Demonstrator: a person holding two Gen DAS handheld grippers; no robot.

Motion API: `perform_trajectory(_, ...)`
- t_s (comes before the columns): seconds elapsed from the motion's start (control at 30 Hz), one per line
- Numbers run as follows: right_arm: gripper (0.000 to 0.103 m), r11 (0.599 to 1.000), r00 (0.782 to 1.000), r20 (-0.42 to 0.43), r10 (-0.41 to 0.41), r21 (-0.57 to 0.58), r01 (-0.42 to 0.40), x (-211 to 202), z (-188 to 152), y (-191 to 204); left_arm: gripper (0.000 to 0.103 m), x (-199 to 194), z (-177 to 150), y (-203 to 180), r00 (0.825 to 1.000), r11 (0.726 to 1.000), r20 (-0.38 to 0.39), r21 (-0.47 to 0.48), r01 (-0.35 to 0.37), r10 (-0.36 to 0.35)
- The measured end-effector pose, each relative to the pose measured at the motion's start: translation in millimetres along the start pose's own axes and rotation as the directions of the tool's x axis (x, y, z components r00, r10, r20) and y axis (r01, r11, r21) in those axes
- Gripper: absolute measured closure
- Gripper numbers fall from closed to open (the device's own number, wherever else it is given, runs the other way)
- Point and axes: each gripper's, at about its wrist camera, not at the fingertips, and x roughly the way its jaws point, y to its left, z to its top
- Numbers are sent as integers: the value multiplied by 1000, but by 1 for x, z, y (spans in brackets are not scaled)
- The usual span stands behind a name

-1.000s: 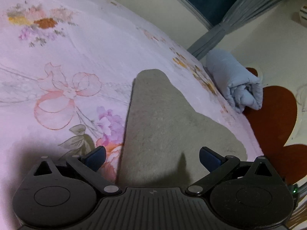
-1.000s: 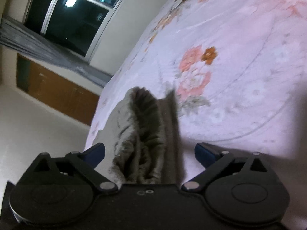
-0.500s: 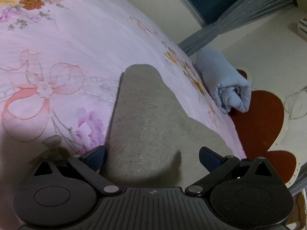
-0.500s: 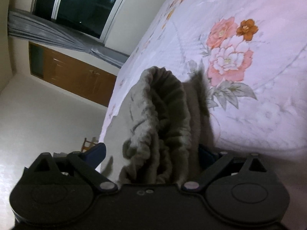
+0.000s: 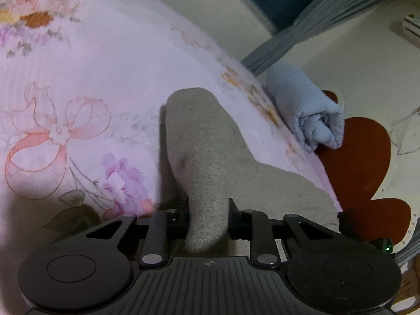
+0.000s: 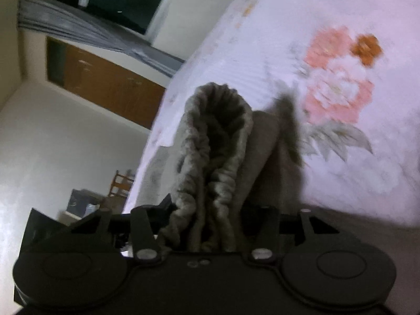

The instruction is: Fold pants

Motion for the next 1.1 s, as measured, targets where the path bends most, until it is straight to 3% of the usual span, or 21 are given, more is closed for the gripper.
perform_trajectory(0.23, 65, 994, 999, -3, 50, -99, -50, -2, 28, 45, 80, -25, 17, -12, 996, 999, 71, 10, 47, -48)
perform_trajectory(0.47, 65, 986, 997, -13, 83, -142, -83, 48, 84, 62, 80, -24, 77, -7, 991, 999, 135, 33, 23, -27)
perform_trajectory(0.63, 65, 985, 994, -32, 100, -140, -104, 96, 124, 51, 80, -1, 118, 15, 987, 1000, 158, 3, 5, -5)
perform_trajectory(0.77, 65, 992, 995, -68, 78, -98, -84, 136, 140, 25, 80, 34, 131, 49, 991, 998, 121, -41, -48, 53)
perform_trajectory(0.83, 64, 997, 996, -89, 20, -74, -26, 153, 138, 4, 75, 53, 126, 66, 991, 995, 97, -62, -82, 88)
perform_trajectory(0.87, 63, 998, 995, -100, -29, -66, 23, 161, 138, -8, 64, 61, 121, 78, 993, 994, 89, -86, -67, 75)
perform_trajectory(0.9, 63, 996, 992, -108, -72, -58, 66, 167, 136, -20, 63, 66, 117, 88, 995, 993, 93, -113, -28, 39)
perform_trajectory(0.97, 61, 1000, 995, -94, -29, 4, 29, 167, 132, -40, 62, 67, 113, 96, 994, 992, 108, -123, 16, -2)
perform_trajectory(1.03, 57, 1000, 995, -98, -29, -7, 29, 164, 131, -38, 60, 66, 115, 96, 995, 992, 99, -125, 22, -9)
perform_trajectory(1.1, 50, 998, 994, -98, -54, -29, 51, 156, 133, -33, 41, 55, 118, 92, 995, 996, 95, -91, -24, 32)
